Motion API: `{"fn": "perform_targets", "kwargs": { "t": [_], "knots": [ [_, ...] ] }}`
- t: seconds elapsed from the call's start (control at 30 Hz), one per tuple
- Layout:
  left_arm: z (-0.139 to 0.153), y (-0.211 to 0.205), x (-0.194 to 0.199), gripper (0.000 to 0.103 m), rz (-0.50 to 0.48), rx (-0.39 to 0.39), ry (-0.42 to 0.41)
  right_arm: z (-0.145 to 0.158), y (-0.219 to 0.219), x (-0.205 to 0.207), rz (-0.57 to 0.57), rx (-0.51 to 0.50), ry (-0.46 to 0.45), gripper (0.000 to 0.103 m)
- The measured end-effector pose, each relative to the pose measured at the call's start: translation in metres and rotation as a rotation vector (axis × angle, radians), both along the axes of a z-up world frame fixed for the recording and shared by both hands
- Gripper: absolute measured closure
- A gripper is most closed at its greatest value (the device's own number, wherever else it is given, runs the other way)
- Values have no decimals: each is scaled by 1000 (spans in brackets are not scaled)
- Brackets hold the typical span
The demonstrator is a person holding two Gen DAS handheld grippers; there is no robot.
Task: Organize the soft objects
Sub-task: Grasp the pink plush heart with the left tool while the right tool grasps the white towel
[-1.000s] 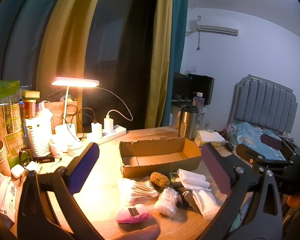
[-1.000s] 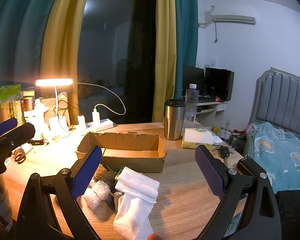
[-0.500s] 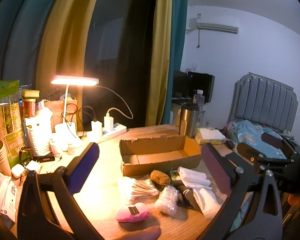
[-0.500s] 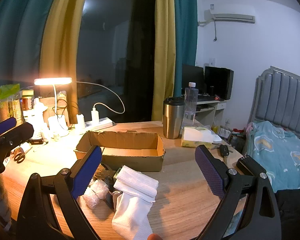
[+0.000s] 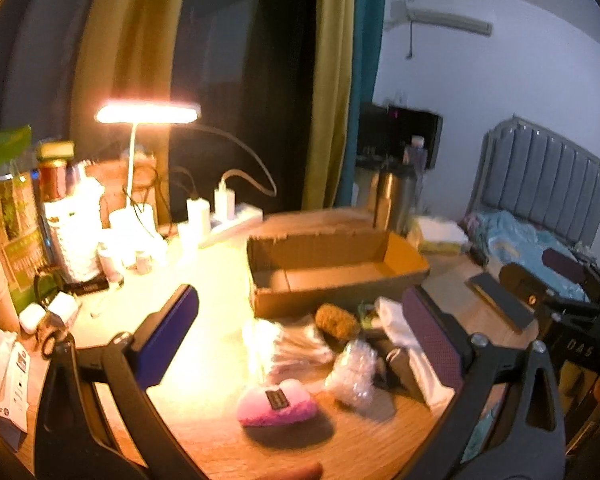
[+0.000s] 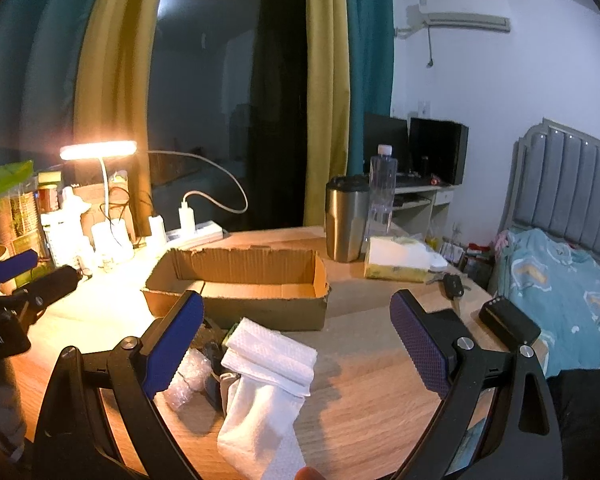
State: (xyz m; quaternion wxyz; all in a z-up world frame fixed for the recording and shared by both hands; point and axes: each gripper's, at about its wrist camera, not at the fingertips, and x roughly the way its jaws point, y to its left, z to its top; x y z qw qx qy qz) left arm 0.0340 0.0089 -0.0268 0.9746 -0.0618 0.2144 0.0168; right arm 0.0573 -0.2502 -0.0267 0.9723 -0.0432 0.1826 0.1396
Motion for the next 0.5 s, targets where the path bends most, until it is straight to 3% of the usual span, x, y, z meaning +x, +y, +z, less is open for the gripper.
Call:
{"fn": "perform_targets", "kwargs": {
  "t": [0.5],
  "knots": [
    [-71,-3,51,0,-20,12,278,-61,3,48,-6,-15,225,7]
  ]
}}
